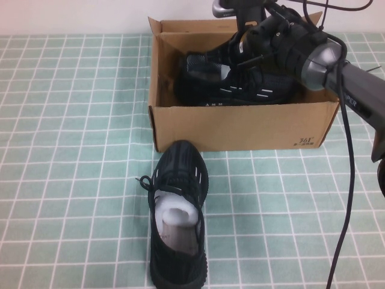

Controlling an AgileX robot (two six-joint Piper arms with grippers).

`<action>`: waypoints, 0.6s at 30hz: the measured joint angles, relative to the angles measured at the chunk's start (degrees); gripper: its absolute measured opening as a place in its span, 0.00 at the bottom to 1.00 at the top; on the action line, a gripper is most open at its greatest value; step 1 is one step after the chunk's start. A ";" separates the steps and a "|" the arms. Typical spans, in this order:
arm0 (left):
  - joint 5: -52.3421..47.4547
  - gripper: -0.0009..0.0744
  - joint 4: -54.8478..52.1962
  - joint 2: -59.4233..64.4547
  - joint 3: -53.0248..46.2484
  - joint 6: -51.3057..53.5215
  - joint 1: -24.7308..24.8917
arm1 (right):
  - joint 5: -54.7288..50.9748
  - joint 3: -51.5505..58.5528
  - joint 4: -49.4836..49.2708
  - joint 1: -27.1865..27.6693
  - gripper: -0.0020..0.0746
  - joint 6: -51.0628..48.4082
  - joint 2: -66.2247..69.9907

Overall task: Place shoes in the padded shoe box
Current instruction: Place the shoe in the shoe box

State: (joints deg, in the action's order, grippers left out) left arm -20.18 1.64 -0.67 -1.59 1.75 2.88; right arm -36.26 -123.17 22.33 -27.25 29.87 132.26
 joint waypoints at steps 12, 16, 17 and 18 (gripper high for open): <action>0.00 0.01 0.00 0.00 0.00 0.00 0.00 | 0.00 -0.33 0.70 0.11 0.63 -0.12 0.28; 0.00 0.01 0.00 0.00 0.00 0.00 0.00 | -1.25 -0.33 0.70 0.09 0.68 -0.12 -1.35; 0.00 0.01 0.00 0.00 0.00 0.00 0.00 | -1.79 -0.33 0.70 0.09 0.68 -0.12 -2.15; 0.00 0.01 0.00 0.00 0.00 0.00 0.00 | -2.85 -0.33 0.70 -0.04 0.68 -0.12 -3.38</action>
State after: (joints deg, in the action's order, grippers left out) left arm -20.18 1.64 -0.67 -1.59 1.75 2.88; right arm -39.11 -123.50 23.03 -27.29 29.74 128.88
